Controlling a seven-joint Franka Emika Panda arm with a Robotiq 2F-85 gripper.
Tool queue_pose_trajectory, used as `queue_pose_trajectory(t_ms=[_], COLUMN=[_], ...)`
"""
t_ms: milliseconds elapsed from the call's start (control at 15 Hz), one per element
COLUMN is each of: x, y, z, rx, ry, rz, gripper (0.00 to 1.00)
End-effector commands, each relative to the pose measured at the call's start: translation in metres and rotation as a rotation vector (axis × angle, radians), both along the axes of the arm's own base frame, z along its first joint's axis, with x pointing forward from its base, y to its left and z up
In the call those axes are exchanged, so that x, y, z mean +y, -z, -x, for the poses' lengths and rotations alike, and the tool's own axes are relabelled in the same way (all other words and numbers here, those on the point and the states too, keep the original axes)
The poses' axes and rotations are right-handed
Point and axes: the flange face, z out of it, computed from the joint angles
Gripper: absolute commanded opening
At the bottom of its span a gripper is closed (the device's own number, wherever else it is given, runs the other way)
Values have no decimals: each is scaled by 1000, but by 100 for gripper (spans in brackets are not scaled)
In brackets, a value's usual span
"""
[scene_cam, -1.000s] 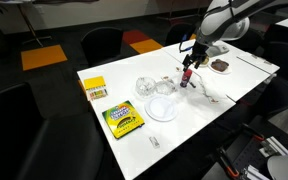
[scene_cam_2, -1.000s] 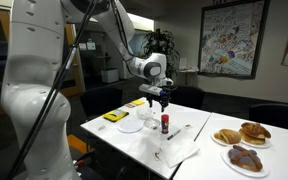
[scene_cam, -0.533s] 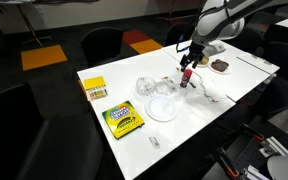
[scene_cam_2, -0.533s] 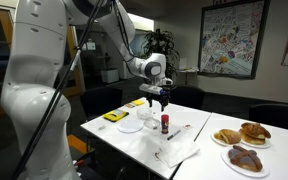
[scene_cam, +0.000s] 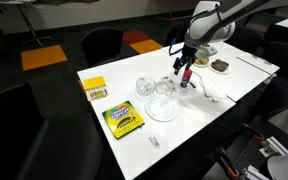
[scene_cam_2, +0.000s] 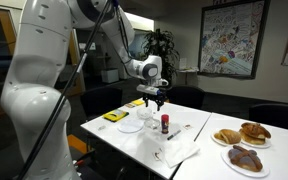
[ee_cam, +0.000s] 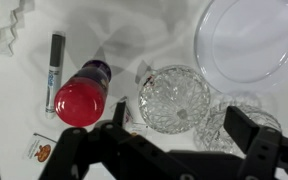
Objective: Put the glass lid on the bowl
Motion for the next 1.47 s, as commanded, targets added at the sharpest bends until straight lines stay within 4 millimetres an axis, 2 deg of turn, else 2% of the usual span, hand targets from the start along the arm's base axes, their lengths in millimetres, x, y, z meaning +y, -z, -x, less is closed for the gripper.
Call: queue_pose_trajectory(t_ms=[0, 400, 867, 1400], x=[0, 3, 27, 31], y=[25, 61, 86, 114], z=[-18, -38, -63, -67], rx=[-19, -60, -68, 47], ry=[-41, -78, -131, -94], rz=[24, 33, 3, -34], gripper=[100, 100, 100, 100])
